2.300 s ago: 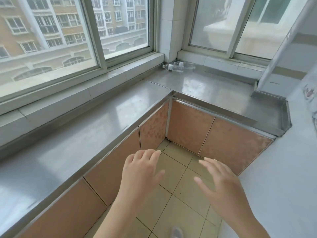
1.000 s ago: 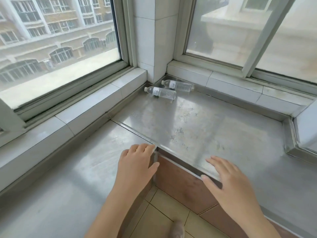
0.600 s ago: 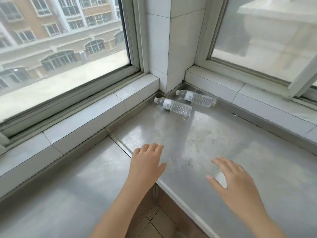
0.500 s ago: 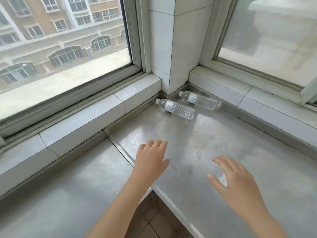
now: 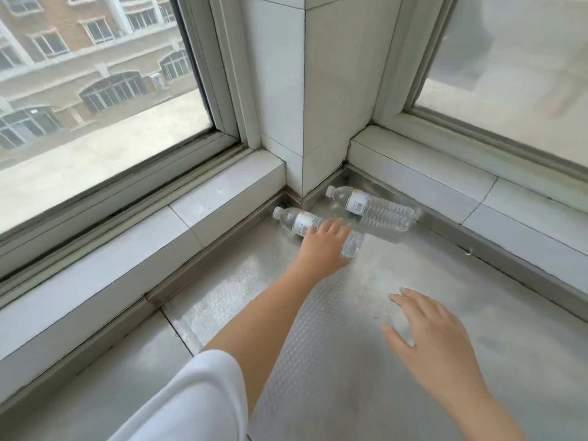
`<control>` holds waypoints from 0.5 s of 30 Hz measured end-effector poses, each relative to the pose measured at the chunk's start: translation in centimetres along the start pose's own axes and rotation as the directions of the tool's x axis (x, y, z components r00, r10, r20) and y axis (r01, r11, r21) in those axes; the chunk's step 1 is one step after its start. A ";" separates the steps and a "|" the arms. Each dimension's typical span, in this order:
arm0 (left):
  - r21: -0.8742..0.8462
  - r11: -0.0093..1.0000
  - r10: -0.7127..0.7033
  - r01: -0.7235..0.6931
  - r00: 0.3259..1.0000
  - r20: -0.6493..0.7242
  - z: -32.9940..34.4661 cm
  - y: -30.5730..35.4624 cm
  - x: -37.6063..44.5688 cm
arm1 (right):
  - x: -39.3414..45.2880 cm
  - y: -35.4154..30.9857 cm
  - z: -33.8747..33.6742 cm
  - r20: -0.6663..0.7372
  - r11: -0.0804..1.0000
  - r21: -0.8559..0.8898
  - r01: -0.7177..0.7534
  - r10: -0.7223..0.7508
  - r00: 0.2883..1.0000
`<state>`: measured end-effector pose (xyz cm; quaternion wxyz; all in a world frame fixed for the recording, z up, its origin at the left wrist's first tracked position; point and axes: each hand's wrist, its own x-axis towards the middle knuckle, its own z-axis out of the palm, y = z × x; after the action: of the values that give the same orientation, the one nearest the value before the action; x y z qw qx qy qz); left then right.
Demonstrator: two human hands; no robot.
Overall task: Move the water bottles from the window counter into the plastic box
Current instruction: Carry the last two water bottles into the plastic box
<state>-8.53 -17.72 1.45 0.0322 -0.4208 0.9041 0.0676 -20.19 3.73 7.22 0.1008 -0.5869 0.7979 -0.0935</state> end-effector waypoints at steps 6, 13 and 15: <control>0.058 0.998 0.024 -0.025 0.999 0.028 3.1 -2.0 3.6 | 5.0 -0.1 1.0 0.028 1.000 0.009 -0.004 0.004 1.000; -0.451 0.872 -0.295 0.188 0.939 -0.179 2.7 -2.4 -1.0 | 7.0 -0.5 1.3 0.058 1.000 0.020 -0.021 0.019 0.998; -0.561 0.729 -0.552 0.392 0.821 -0.143 3.5 -2.2 -2.8 | 7.3 -0.6 1.5 0.074 1.000 0.021 -0.020 0.018 0.997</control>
<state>-5.03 -16.50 -1.88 -0.2010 -0.6374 0.7080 0.2279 -21.38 -3.46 5.61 0.1375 -0.5811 0.7981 -0.0796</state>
